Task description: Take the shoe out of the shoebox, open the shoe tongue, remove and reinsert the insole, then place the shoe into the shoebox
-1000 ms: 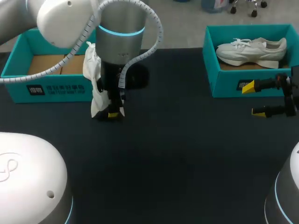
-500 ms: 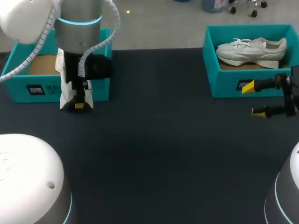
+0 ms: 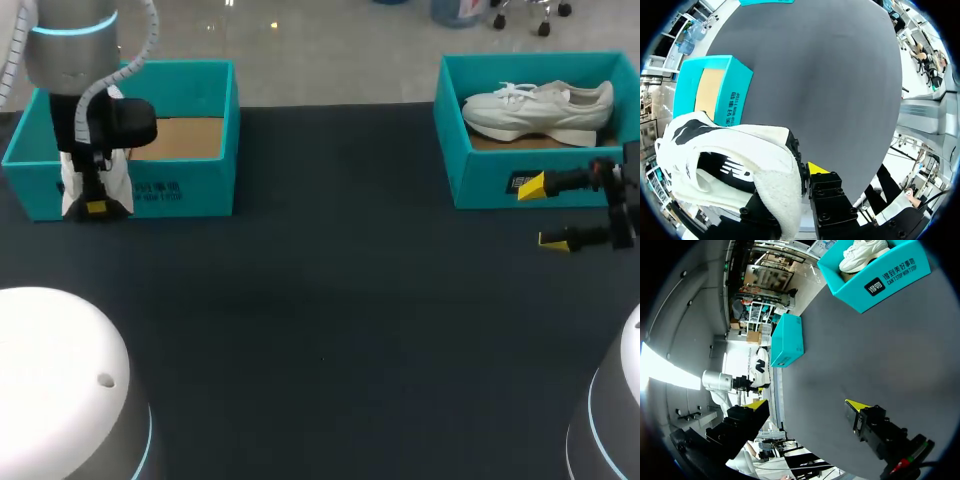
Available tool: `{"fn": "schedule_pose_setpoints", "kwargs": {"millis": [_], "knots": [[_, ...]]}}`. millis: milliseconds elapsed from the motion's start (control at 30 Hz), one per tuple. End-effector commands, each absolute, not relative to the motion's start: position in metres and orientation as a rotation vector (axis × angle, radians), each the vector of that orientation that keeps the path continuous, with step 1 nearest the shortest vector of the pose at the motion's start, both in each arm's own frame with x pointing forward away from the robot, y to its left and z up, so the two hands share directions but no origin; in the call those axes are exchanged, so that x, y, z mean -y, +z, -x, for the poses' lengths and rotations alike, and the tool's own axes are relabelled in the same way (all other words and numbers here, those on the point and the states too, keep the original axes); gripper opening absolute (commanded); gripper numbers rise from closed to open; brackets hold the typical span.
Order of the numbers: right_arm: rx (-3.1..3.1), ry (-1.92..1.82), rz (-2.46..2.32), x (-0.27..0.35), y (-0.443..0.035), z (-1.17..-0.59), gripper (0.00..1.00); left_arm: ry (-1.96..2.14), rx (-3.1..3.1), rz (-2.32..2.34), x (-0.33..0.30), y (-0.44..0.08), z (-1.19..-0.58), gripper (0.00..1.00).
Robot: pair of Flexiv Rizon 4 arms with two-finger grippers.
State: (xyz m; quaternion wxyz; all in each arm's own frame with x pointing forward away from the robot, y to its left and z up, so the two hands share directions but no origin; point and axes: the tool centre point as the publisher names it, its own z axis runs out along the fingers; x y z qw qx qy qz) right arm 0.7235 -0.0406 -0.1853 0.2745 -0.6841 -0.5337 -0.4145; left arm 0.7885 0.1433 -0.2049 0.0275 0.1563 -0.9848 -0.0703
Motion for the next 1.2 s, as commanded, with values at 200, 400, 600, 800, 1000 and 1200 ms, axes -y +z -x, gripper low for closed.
{"fn": "schedule_pose_setpoints", "kwargs": {"millis": [200, 400, 600, 800, 1000, 1200], "knots": [[1.436, -1.111, 1.843, 0.040, -0.185, -0.723, 1.00, 0.031, 3.048, -0.490, -0.156, -0.205, -0.796, 0.00], [1.436, -1.111, 1.843, 0.040, -0.185, -0.723, 1.00, 0.031, 3.048, -0.490, -0.156, -0.205, -0.796, 0.00], [1.436, -1.111, 1.843, 0.040, -0.185, -0.723, 1.00, 0.031, 3.034, -0.366, -0.158, -0.205, -0.799, 0.00], [1.436, -1.111, 1.843, 0.040, -0.185, -0.723, 1.00, -0.027, 3.046, -0.349, -0.189, -0.198, -0.814, 0.00], [1.436, -1.111, 1.843, 0.040, -0.185, -0.723, 1.00, -0.035, 3.043, -0.337, -0.217, -0.188, -0.831, 0.00], [1.436, -1.111, 1.843, 0.040, -0.185, -0.723, 1.00, -0.118, 3.035, -0.314, -0.243, -0.182, -0.848, 0.00]]}}
